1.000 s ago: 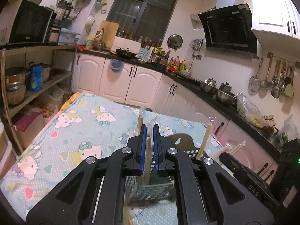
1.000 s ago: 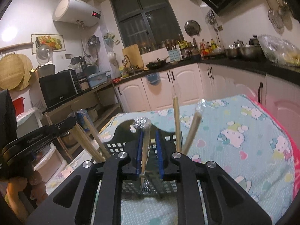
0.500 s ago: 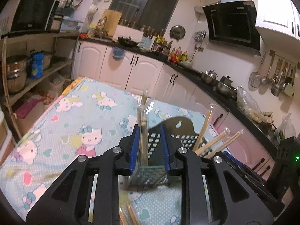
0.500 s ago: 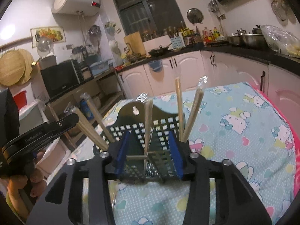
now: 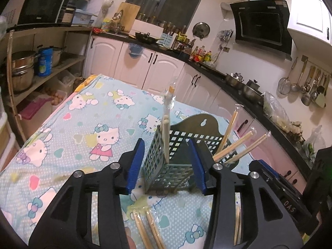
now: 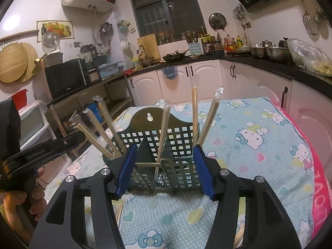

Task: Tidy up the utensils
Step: 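Withdraw both grippers from the caddy toward the wrapped chopstick pile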

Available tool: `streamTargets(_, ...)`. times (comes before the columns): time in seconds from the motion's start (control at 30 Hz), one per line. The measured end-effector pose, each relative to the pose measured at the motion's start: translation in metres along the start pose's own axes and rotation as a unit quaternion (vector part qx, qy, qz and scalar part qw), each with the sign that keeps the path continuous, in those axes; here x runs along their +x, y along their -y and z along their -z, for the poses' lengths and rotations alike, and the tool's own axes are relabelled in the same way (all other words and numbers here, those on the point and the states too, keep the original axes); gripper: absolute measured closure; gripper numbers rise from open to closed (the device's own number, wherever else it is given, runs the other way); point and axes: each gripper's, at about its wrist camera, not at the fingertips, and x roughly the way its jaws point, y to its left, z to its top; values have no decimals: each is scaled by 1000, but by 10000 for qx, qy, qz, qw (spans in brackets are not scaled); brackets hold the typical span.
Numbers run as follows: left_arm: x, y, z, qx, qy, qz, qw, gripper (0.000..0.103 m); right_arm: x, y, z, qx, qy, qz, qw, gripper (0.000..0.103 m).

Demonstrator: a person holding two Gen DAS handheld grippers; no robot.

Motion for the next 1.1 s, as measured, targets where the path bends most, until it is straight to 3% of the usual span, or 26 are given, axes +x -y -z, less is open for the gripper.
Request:
streamTargets(0.13,-6,-3,4,-31,-18,-61,10000,62,-7,-1,3,17,-22,-39,10000,38)
streamTargets(0.47,-25,-12,17,-85,-78,-175,9998,53,-21,-8,11,-10,-125,-139,9998,30)
streamTargets(1.1,-57,-33,49,-158,-271,-518,9982,30,-44,-6,34,-12,-468,-112,9988,23)
